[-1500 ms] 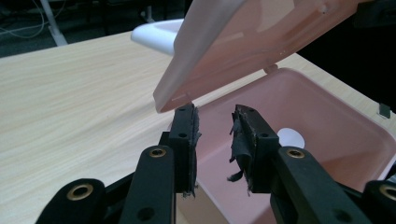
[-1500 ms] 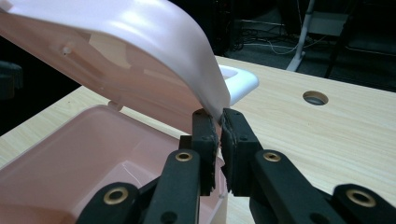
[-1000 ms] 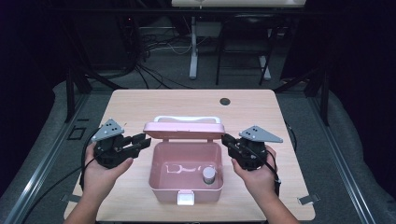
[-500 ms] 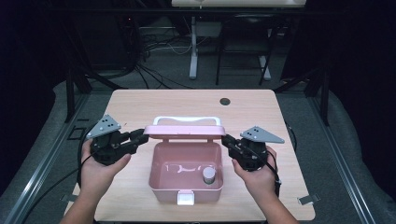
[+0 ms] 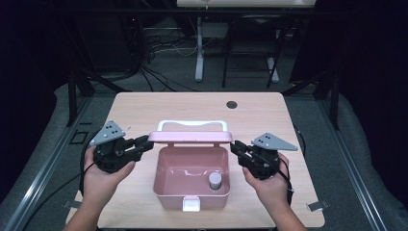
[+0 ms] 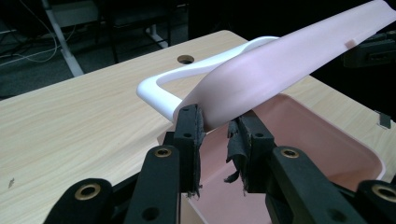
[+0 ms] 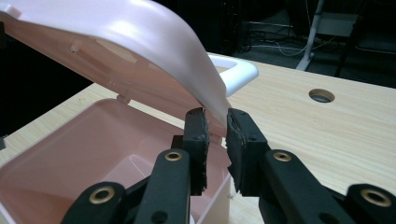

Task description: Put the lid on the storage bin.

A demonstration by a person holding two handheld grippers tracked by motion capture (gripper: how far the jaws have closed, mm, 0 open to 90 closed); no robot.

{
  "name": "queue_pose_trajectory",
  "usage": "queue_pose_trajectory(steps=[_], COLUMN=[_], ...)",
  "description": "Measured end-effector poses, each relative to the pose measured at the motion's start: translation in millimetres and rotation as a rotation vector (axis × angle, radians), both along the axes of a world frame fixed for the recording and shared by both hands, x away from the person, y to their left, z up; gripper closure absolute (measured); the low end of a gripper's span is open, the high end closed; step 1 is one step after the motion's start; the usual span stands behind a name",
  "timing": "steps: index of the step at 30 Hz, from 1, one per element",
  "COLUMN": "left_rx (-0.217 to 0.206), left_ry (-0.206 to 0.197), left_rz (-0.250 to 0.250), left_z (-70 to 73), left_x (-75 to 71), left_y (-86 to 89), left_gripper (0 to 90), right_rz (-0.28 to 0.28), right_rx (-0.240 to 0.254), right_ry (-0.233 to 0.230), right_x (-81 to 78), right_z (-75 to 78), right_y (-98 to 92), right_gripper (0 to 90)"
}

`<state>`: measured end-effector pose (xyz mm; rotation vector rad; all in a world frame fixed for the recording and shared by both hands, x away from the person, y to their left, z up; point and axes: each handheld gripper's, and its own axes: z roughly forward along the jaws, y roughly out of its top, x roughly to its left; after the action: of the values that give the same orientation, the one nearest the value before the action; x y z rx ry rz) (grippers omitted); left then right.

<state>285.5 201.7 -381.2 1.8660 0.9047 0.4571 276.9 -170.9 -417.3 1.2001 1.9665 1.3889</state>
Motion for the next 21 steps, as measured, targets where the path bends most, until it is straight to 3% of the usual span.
queue_pose_trajectory(steps=[12, 21], left_rx=[-0.007, -0.012], left_ry=[0.005, 0.007], left_rz=[-0.009, -0.013], left_z=[-3.0, -6.8], left_x=[-6.3, -11.3], left_y=[1.4, 1.9], left_gripper=[72.4, 71.6], right_rz=[-0.021, -0.021], right_rx=[0.030, 0.018], right_ry=[0.011, 0.020], right_x=[-5.3, -3.1], right_z=[-2.6, 0.8], right_y=[-16.6, -19.7], right_gripper=[74.4, 70.1])
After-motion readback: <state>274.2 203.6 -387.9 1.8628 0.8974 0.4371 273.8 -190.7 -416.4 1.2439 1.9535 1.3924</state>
